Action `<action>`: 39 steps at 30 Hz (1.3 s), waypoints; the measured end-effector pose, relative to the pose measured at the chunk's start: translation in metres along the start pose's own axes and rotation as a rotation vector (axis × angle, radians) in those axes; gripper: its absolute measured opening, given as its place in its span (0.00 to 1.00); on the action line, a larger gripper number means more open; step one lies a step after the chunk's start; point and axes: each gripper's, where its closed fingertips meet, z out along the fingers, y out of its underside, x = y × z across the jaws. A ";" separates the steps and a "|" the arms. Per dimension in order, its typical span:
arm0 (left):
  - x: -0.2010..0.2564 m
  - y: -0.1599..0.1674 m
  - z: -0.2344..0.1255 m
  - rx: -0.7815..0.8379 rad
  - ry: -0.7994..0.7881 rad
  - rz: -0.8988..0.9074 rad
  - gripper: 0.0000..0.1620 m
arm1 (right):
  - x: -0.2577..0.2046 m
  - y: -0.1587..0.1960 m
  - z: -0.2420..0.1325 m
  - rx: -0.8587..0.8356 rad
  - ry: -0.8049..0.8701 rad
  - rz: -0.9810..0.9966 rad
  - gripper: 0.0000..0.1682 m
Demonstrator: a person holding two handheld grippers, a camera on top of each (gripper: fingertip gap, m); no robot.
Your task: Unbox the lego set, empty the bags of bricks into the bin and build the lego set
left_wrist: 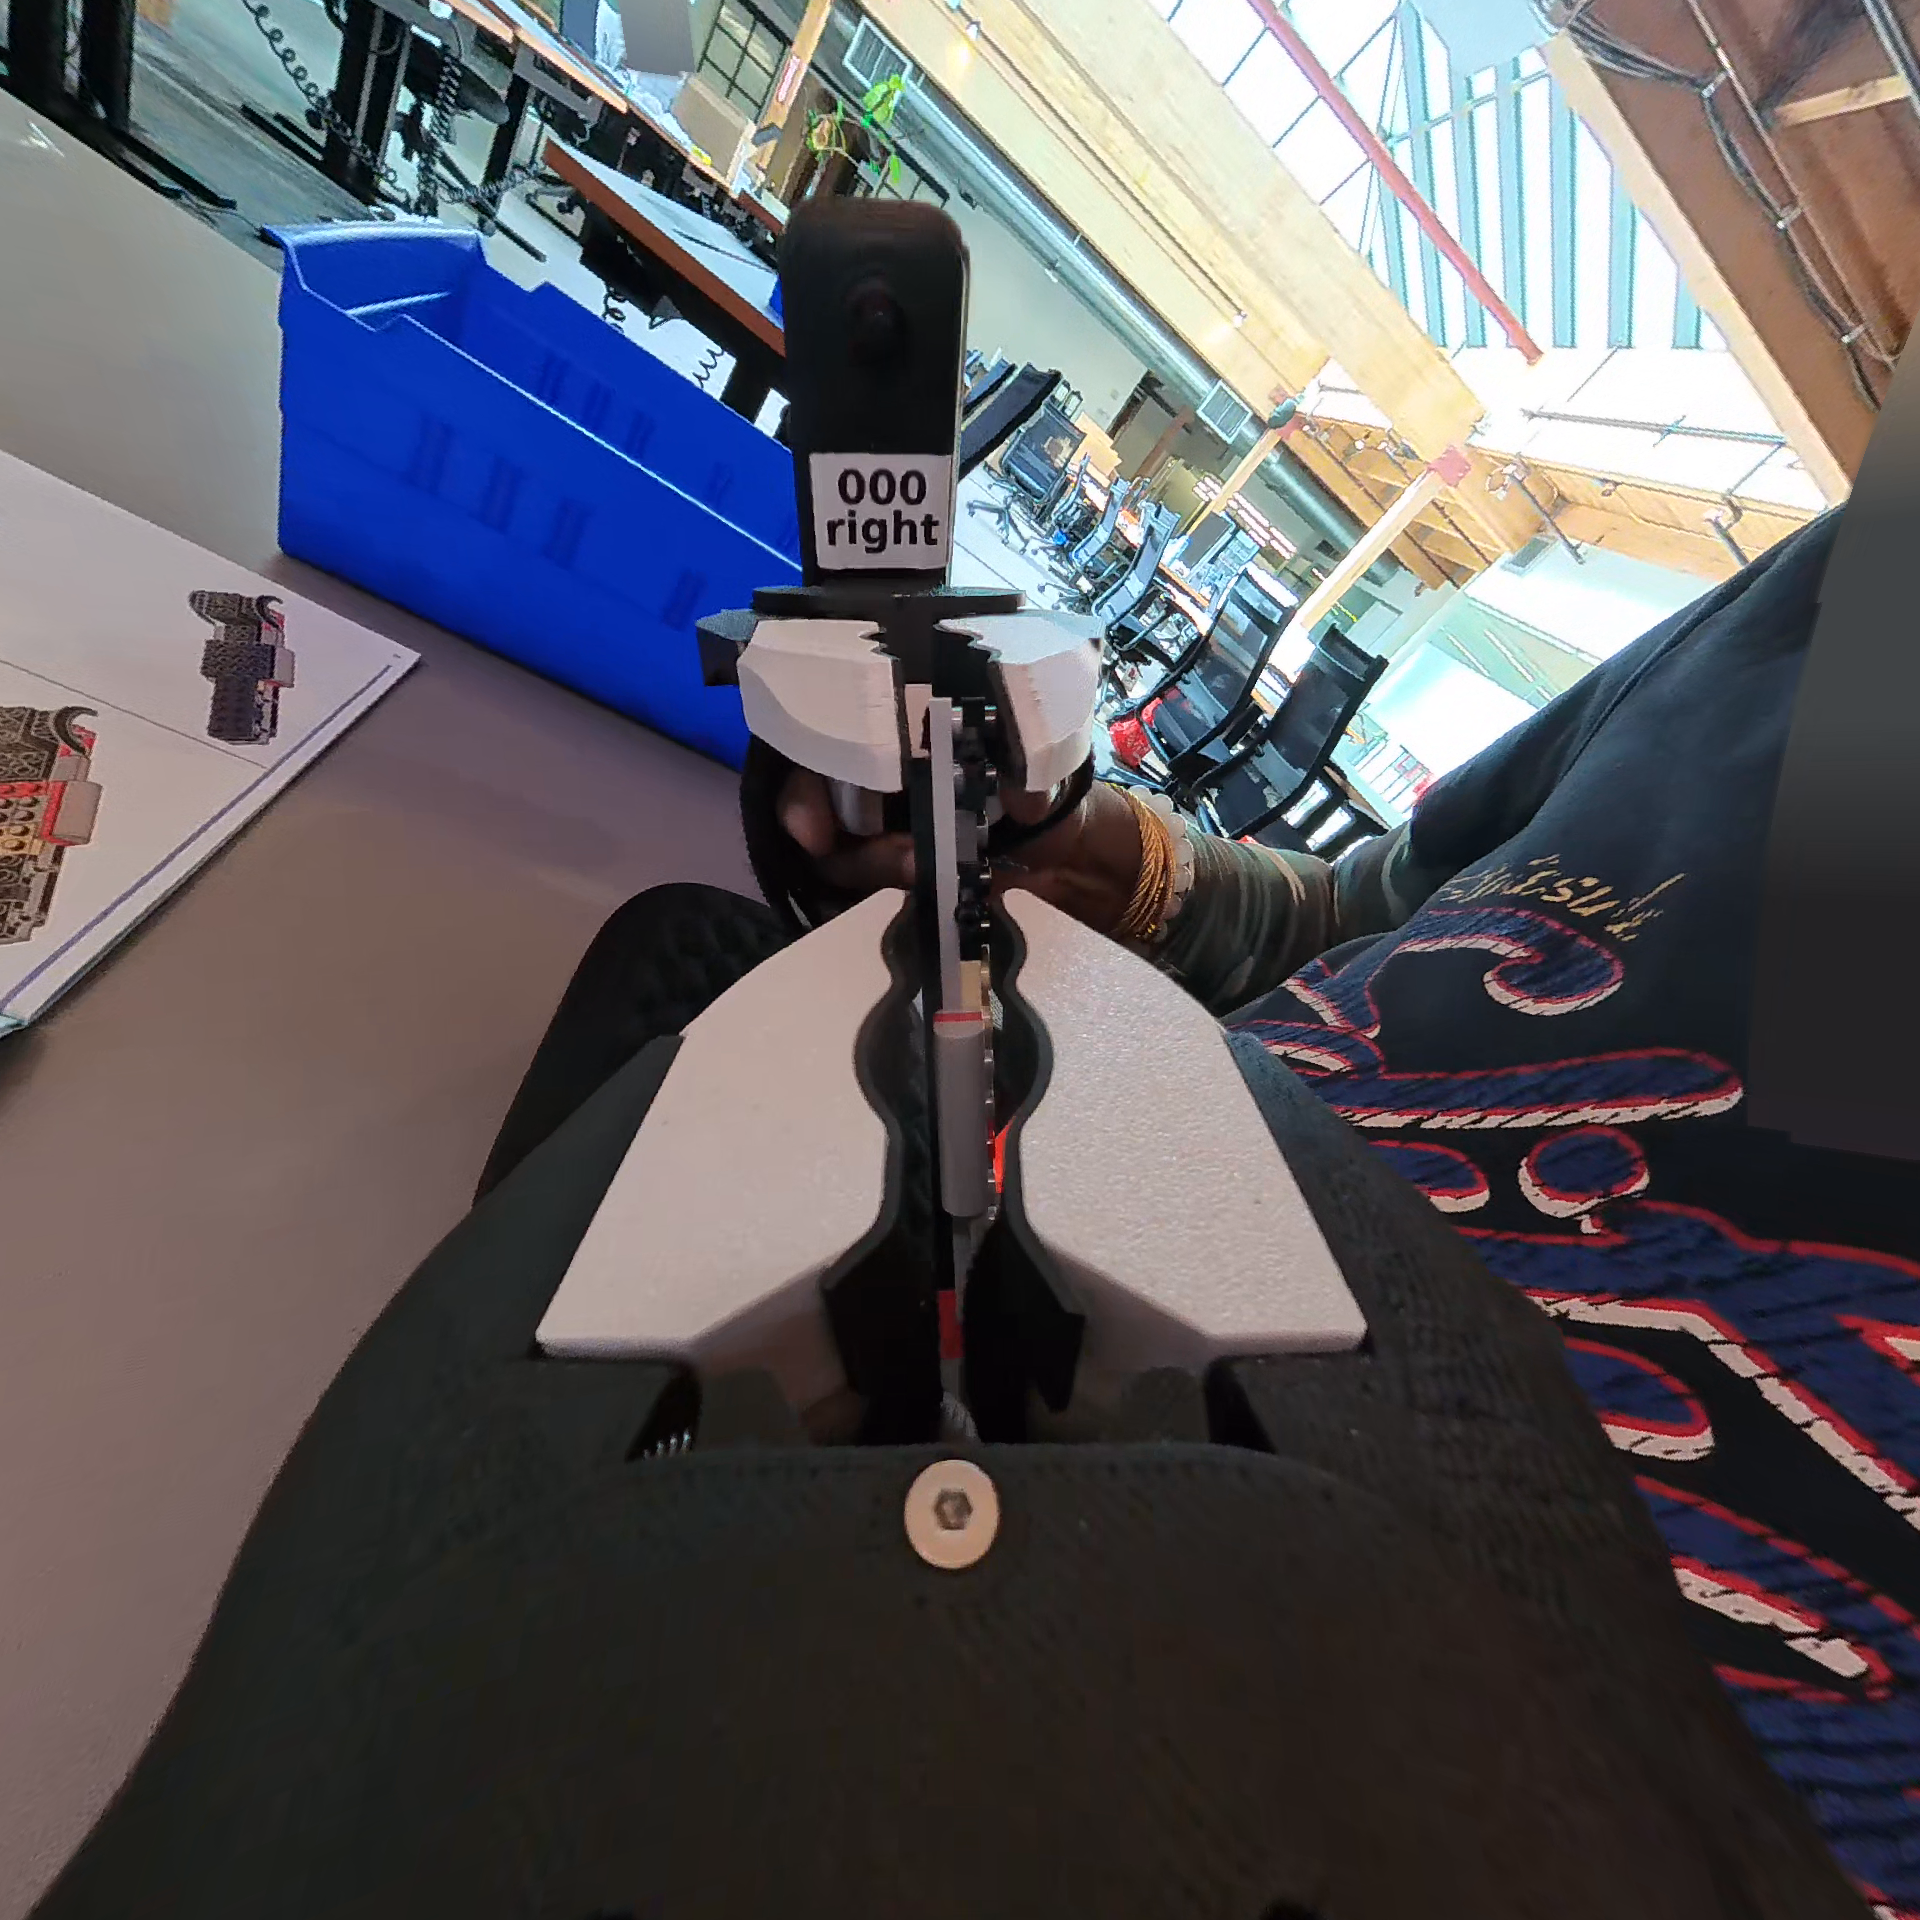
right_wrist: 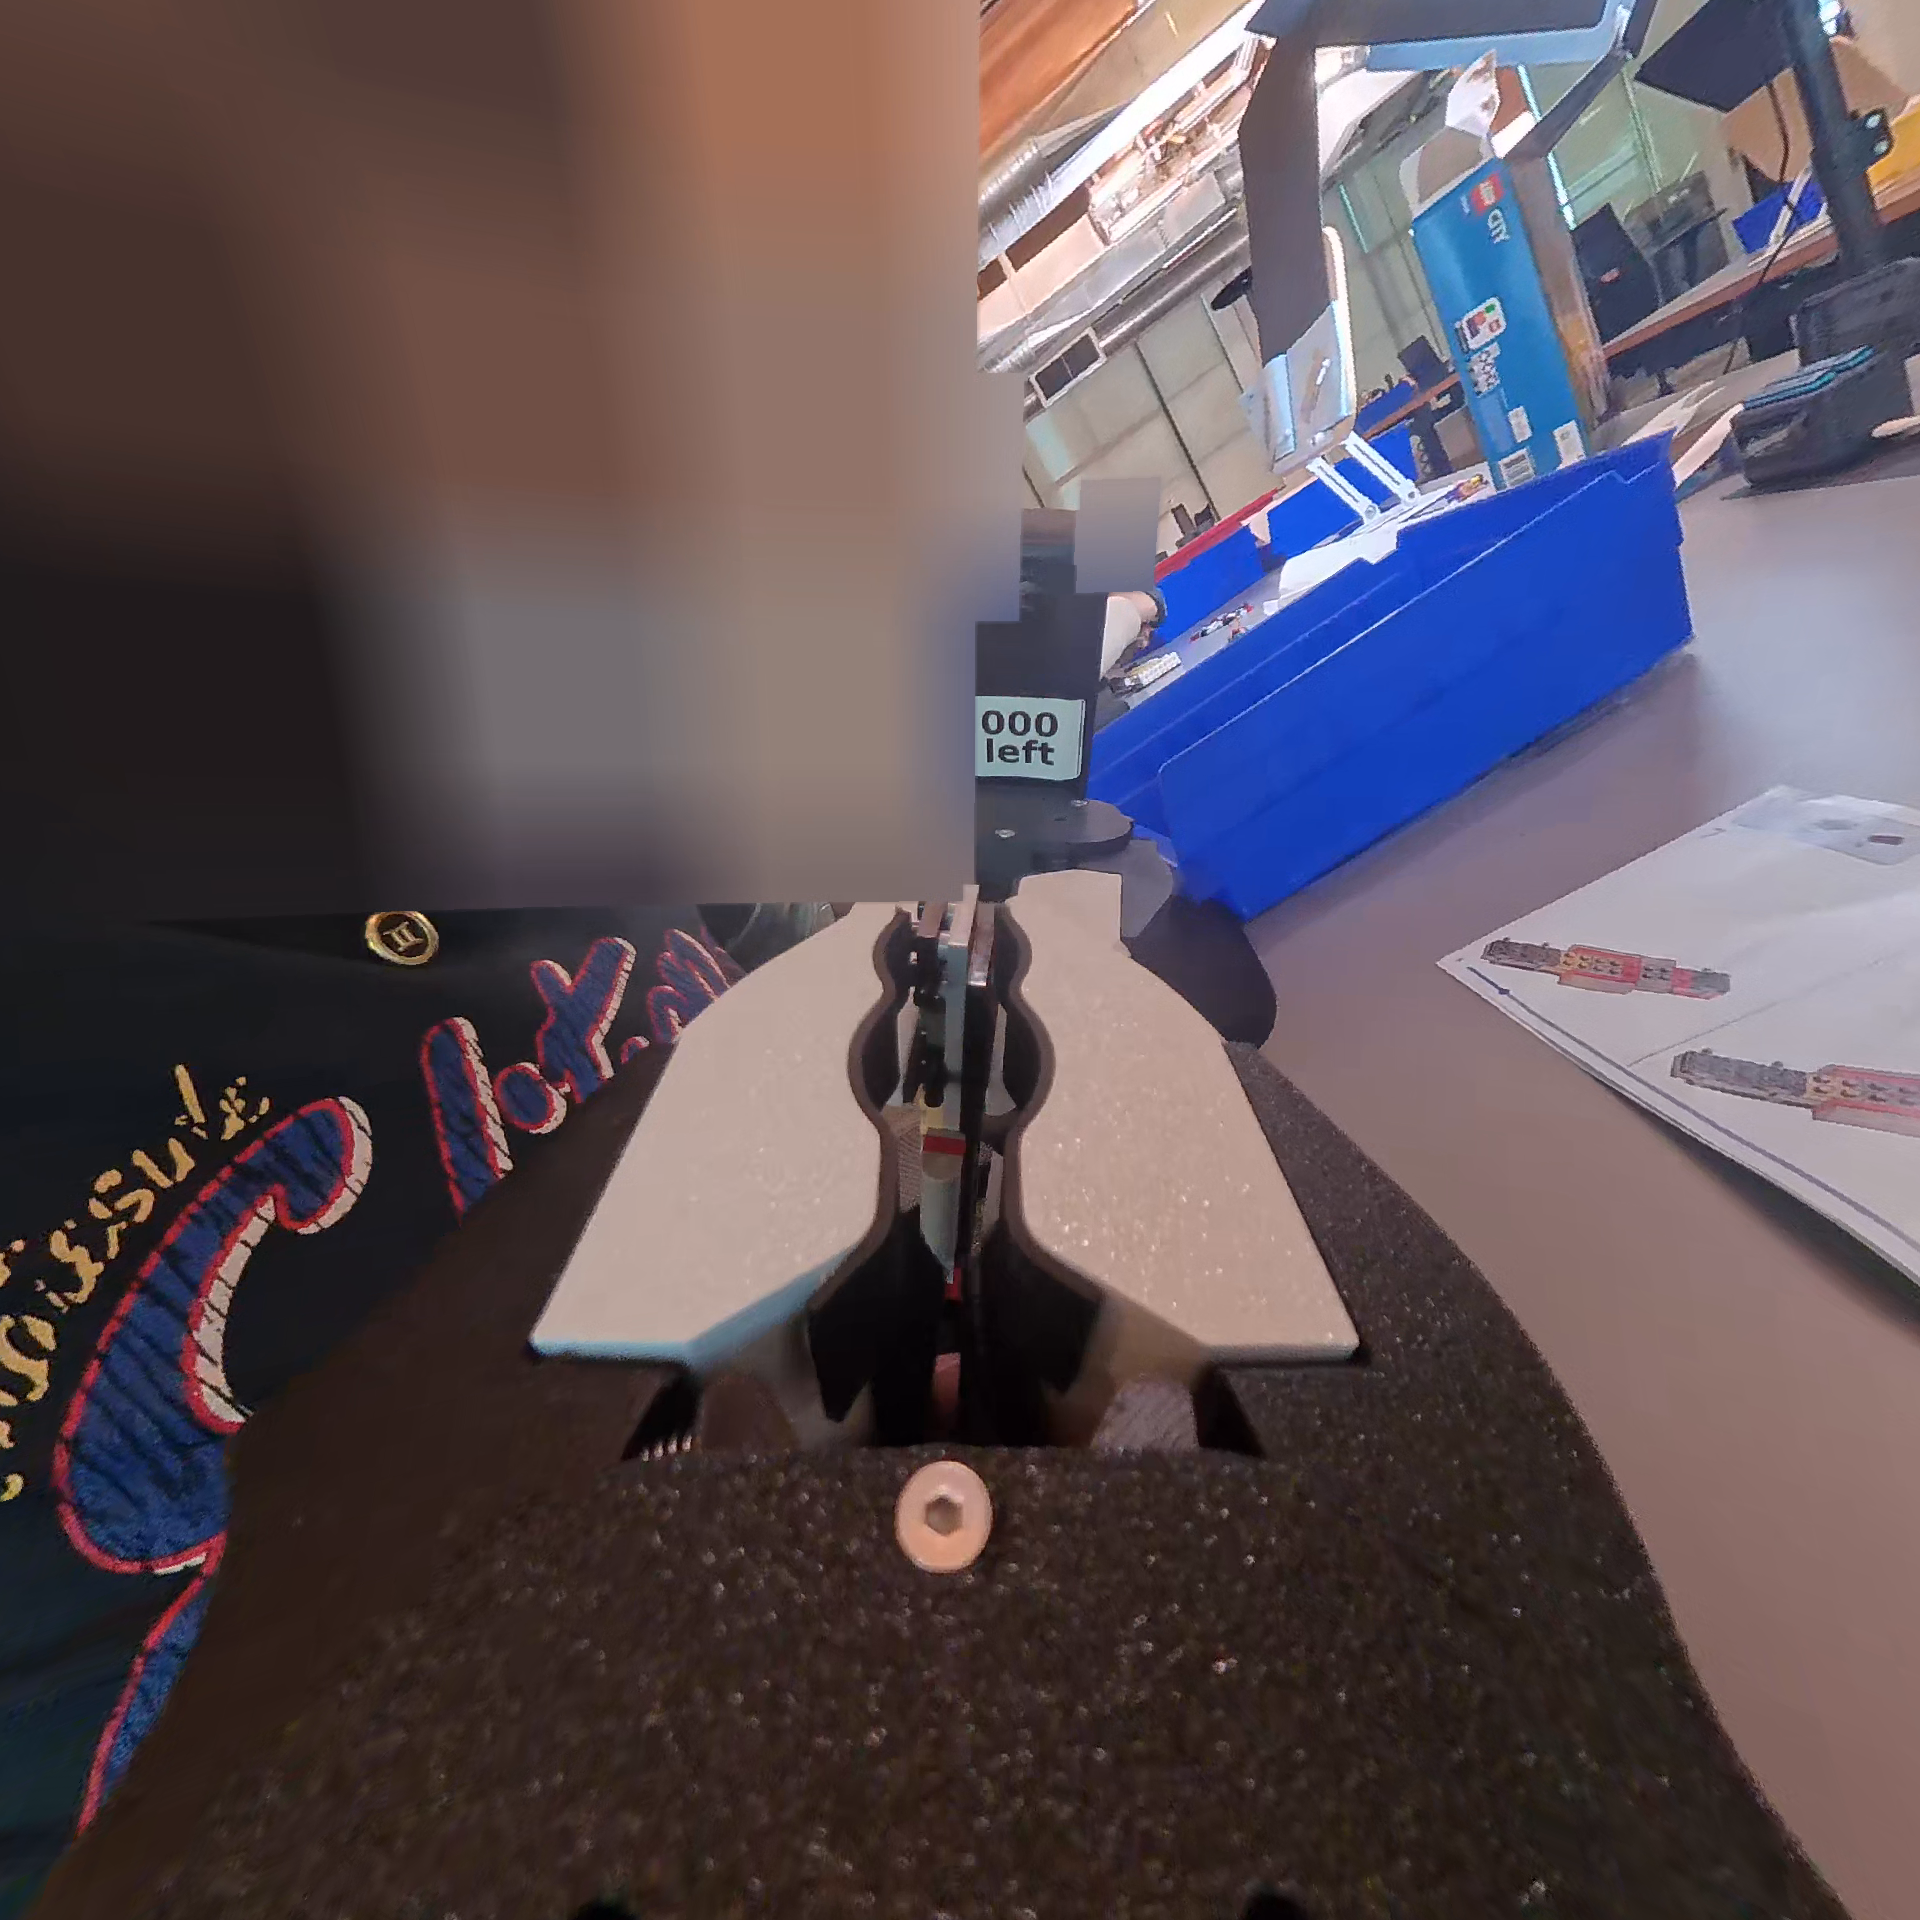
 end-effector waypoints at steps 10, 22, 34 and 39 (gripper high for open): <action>0.001 -0.002 0.003 0.016 -0.018 0.037 0.08 | -0.003 -0.001 -0.004 -0.033 0.021 0.005 0.09; -0.005 -0.011 0.000 0.059 -0.086 0.097 0.07 | 0.002 -0.008 -0.007 0.058 0.030 0.066 0.08; -0.008 -0.006 0.002 0.016 -0.144 0.190 0.07 | 0.002 -0.002 -0.007 -0.014 0.080 -0.004 0.09; -0.007 -0.003 0.003 -0.025 -0.175 0.269 0.08 | 0.000 0.000 -0.005 -0.028 0.066 -0.034 0.09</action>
